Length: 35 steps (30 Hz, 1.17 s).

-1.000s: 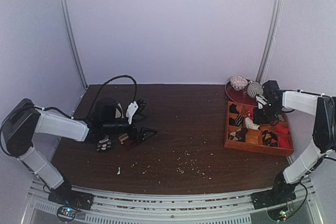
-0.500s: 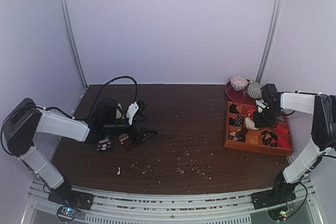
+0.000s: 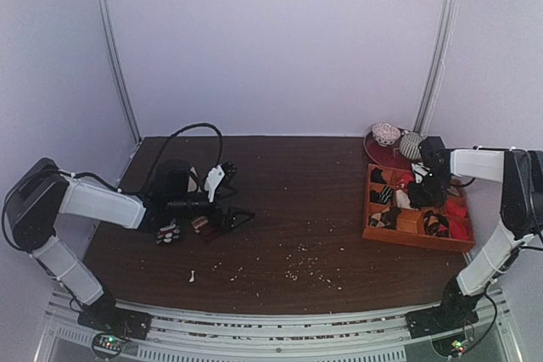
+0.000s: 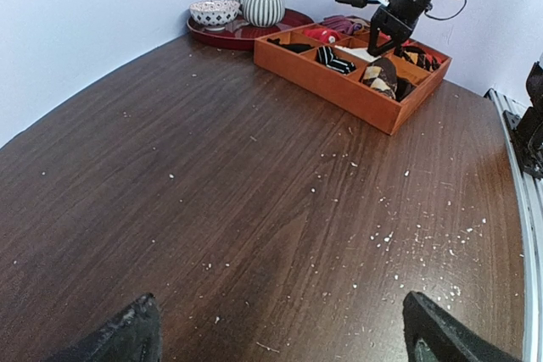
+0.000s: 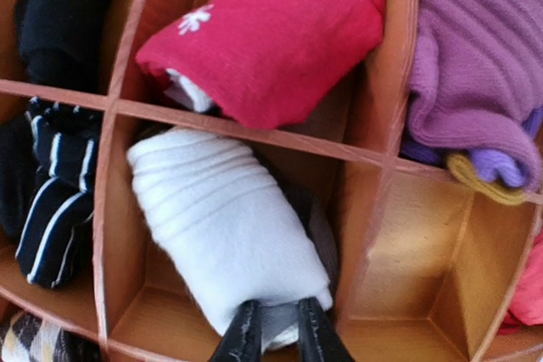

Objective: Roll the socks
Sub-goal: Adjust the pair of socks at the center of the board, then reset both arms

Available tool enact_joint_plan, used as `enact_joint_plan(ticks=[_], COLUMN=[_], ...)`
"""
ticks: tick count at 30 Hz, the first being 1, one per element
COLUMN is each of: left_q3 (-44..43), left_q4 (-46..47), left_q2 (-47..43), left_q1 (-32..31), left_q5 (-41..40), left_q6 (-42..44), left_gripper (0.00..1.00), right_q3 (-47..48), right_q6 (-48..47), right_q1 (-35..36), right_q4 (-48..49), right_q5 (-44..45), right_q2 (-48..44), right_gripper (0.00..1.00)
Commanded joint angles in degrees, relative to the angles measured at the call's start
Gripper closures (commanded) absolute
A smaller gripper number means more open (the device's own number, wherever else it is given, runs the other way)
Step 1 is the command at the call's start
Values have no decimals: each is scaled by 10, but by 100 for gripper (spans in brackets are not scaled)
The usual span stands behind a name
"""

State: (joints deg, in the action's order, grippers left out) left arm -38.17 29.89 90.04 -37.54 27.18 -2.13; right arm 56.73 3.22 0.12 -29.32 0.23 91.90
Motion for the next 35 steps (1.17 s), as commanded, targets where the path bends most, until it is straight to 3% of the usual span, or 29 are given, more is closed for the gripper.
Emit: enact_joint_plan(ticks=[1,5,6,7,13,20,27,31,35], left_q3=[-14,-17,-18,-18,-13,-16,17,15,35], left_q4=[29,30,29,28,22,-12,-28,-69,-58], left_q2=[-6,-17,-20,-23,-53,-103,-185,-209,-244], left_q1=[2,2,3,2,2,2,3,2,2], left_q5=[-5,-17,-21,-26,-73,-167,-297,-328,-358], left_q6=[-14,-20,-23,-25,-40,-54,-71,-73,-88], left_gripper=[2,2,2,2,2,2,2,2,2], right_q3=[19,33,30,30,15,-1,10,-18,-21], right_q6=[-1,-7,-5,0,31,68,83,104,96], right_q1=[-6,-6,-5,-5,41,262,405,449,461], right_q4=[-46,-56,-46,-40,9,134,216,259,268], right_q5=[17,-14,-27,-40,-90,-103,15,135,183], right_q2=[-51,-116,-132,-147,-206,-191,-145,-140,-133], right_gripper=[78,65,16,2,0,0,0,0,0])
